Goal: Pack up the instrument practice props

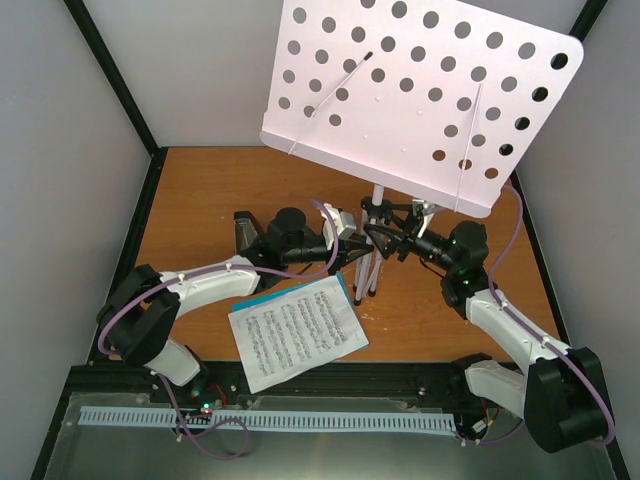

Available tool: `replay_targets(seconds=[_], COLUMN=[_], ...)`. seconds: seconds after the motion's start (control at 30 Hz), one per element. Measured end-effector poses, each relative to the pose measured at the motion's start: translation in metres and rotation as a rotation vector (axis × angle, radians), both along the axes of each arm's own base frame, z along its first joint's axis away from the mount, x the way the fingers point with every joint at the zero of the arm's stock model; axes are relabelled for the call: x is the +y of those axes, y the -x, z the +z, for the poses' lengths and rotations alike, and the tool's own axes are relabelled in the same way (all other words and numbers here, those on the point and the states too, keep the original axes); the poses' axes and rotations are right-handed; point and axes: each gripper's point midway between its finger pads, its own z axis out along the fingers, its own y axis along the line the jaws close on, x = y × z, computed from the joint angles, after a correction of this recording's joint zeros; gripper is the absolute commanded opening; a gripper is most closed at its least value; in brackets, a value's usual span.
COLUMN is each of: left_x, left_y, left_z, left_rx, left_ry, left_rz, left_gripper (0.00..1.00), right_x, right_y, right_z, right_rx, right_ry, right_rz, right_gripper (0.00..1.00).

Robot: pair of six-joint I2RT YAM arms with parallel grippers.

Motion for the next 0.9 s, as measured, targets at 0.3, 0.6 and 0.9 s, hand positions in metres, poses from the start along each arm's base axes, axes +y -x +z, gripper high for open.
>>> replay_targets(seconds=[0.3, 0.6, 0.9], left_x=[0.001, 0.001, -0.003], left_y=[0.0, -0.001, 0.007], left_z=[0.0, 0.0, 0.004], left_rx=[-0.002, 0.024, 0.185], left_ry=[0.003, 0.008, -0.004], left_rz=[0.002, 0.003, -0.038], left_gripper=[0.0, 0.0, 0.0], right_x=[0.012, 0.032, 0.025], right_y=[-0.003, 0.001, 0.001], right_z=[-0.008, -0.004, -0.007], right_rx=[0.028, -0.027, 0.132], right_ry=[0.001, 0.019, 0.021], right_rz=[0.04, 0.128, 0.084], right_gripper=[0.83, 0.29, 0.16])
